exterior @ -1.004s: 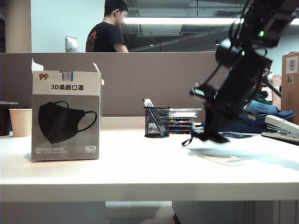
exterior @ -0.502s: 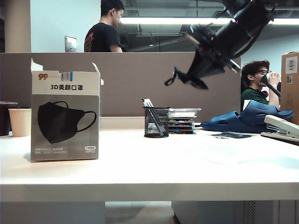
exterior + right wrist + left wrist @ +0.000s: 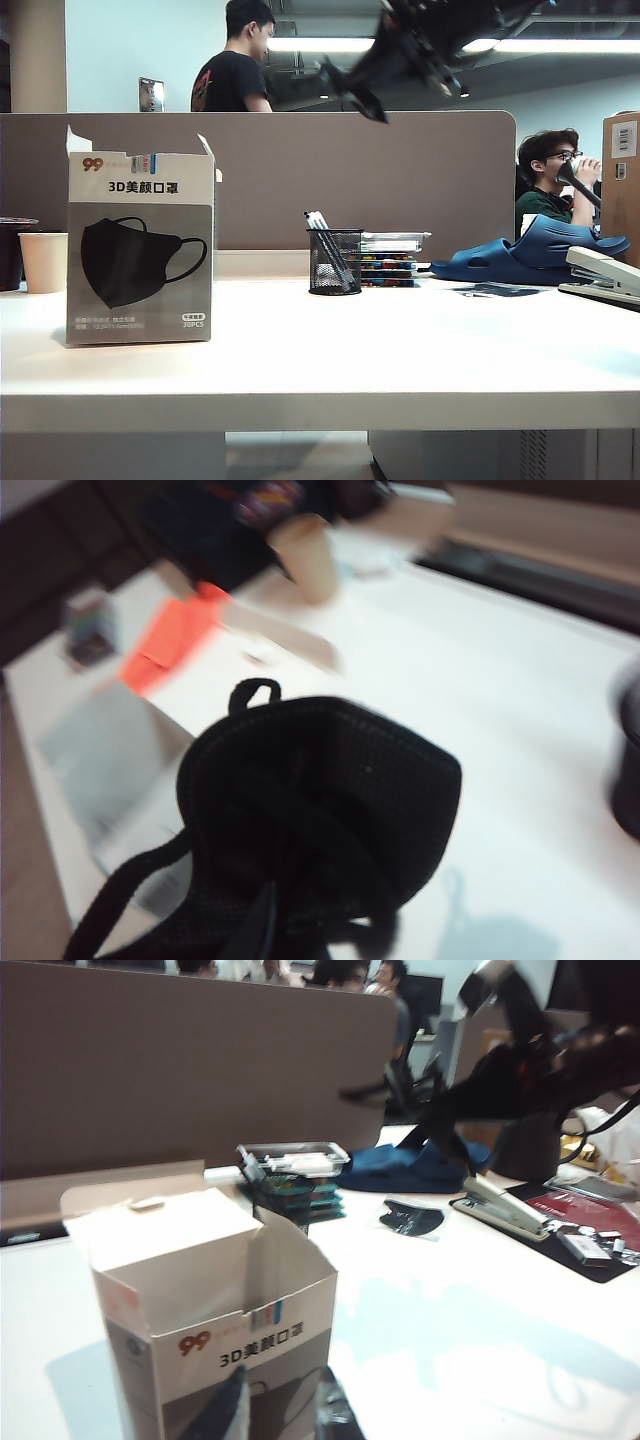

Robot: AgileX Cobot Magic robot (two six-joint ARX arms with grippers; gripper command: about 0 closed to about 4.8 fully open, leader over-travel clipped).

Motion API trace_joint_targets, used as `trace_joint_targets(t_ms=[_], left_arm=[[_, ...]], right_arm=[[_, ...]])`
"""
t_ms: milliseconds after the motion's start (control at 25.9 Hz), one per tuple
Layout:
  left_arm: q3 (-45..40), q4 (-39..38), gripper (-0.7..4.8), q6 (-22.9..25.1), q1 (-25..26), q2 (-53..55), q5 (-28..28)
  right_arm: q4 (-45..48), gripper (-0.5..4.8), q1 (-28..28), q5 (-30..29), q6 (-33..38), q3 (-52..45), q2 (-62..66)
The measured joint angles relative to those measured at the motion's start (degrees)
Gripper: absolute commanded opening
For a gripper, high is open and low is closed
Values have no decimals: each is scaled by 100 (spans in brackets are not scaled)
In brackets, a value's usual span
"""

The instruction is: Put the mask into the mask box.

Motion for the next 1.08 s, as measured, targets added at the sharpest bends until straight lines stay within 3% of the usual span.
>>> trace_joint_targets(t_ms=[232, 464, 927, 1082], left_arm=[[227, 55, 85, 415, 0, 728, -153], [232, 304, 84, 509, 0, 1104, -181], [243, 378, 84, 507, 2, 1091, -387], [243, 378, 85, 531, 2, 1093, -776]], right_arm=[[1257, -8, 632, 125, 136, 0, 2], [2570, -8, 1226, 452, 138, 2, 319], [4457, -8, 1843, 688, 142, -4, 1447], [4780, -8, 1952, 715, 149, -9, 1641]])
